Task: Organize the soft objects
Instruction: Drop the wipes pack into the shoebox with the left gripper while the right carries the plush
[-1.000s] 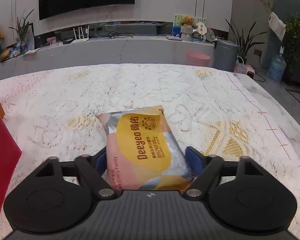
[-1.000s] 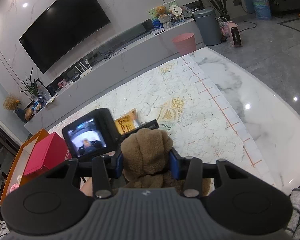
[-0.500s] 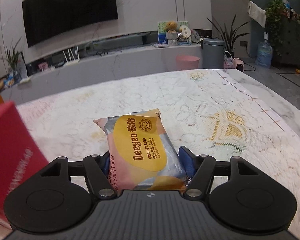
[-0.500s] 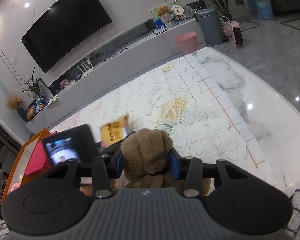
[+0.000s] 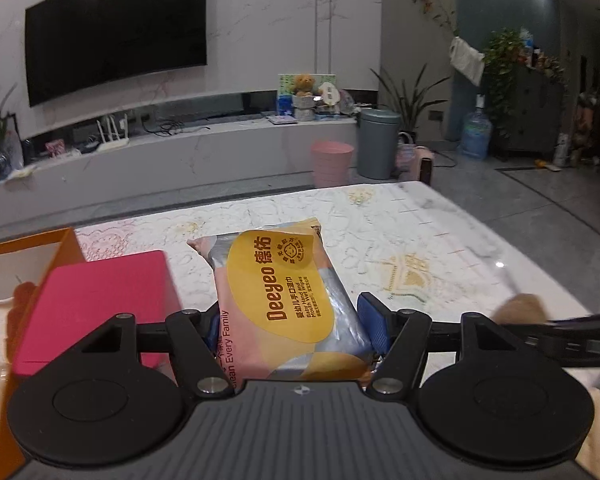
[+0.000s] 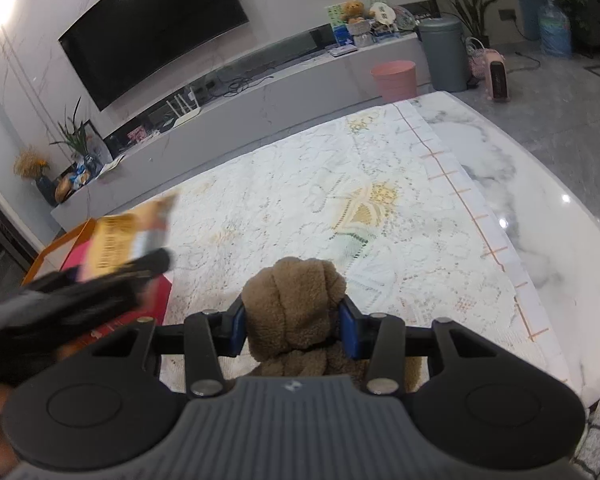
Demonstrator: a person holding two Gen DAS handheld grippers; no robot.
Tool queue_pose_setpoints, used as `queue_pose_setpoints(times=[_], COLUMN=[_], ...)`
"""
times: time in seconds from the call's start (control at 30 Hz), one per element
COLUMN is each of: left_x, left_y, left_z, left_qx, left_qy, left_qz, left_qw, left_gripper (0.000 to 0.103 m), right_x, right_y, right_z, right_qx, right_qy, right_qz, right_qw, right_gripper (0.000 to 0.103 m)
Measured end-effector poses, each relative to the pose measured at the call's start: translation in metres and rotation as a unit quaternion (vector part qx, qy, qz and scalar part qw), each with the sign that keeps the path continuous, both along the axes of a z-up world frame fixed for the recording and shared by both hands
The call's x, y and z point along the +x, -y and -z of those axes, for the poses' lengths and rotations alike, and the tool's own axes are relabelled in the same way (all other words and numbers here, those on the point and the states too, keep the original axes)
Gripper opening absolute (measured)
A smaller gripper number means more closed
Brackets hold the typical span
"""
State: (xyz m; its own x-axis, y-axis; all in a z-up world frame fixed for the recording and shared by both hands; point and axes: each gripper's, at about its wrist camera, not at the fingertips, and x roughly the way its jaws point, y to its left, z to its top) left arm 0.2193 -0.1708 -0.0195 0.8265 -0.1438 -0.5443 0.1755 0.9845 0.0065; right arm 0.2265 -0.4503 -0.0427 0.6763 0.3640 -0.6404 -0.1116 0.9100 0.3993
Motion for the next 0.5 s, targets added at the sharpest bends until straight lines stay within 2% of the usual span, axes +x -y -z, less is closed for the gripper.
queue_pose_setpoints(times=[0.1, 0.2, 0.23, 0.3, 0.4, 0.5], left_x=[-0.014, -0.027, -0.030, -0.038, -0.051, -0.062], left_y=[-0.020, -0.051, -0.060, -0.078, -0.104, -0.137], left_z=[-0.015, -0.027, -0.031, -0.037, -0.044, -0.048], left_qx=[-0.013, -0.064, -0.071, -0.066, -0.035, -0.048], left_qy=[0.002, 0.013, 0.013, 0.015, 0.033, 0.060], left_qz=[0.011, 0.025, 0.032, 0.036, 0.024, 0.009], left_qw=[0.9999, 0.9975, 0.9969, 0.9971, 0.9985, 0.9970], left_gripper=[0.075, 0.075, 0.075, 0.075, 0.075, 0.075], right_x=[-0.001, 0.000, -0.001, -0.005, -0.012, -0.021], right_y=[-0.006, -0.017, -0.022, -0.033, -0.055, -0.079], right_z=[0.001, 0.000, -0.002, -0.008, -0.019, -0.035], right_qx=[-0.009, -0.025, -0.027, -0.026, -0.035, -0.044], right_qy=[0.000, 0.004, 0.009, 0.019, 0.033, 0.061], right_qz=[-0.002, -0.016, -0.022, -0.037, -0.056, -0.071], right_qw=[1.000, 1.000, 0.999, 0.999, 0.997, 0.995], right_gripper=[0.045, 0.045, 0.045, 0.045, 0.045, 0.045])
